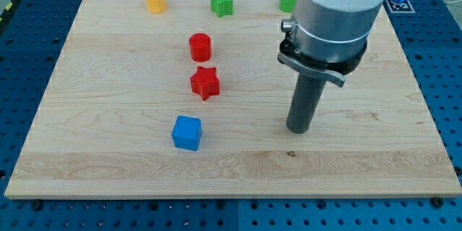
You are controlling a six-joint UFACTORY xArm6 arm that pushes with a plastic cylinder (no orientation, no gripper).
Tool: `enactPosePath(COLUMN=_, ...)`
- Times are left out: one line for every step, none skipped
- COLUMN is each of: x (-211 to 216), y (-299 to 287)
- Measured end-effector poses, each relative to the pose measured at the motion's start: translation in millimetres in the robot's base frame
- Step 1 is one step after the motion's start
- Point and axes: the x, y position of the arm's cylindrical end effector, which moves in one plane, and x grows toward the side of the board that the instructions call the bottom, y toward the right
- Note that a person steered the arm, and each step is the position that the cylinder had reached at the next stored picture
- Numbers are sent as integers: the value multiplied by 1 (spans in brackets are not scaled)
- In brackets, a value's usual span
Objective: Push the red star a bit left
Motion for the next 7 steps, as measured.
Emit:
enactPosePath(x=-10, y=-1)
enactPosePath(x=-10, y=1)
enactPosePath(x=-33, y=21)
enactPosePath(x=-62, y=12)
enactPosePath(x=-88, y=-33)
enactPosePath(x=-93, y=-72)
enactPosePath(x=-86, y=-87)
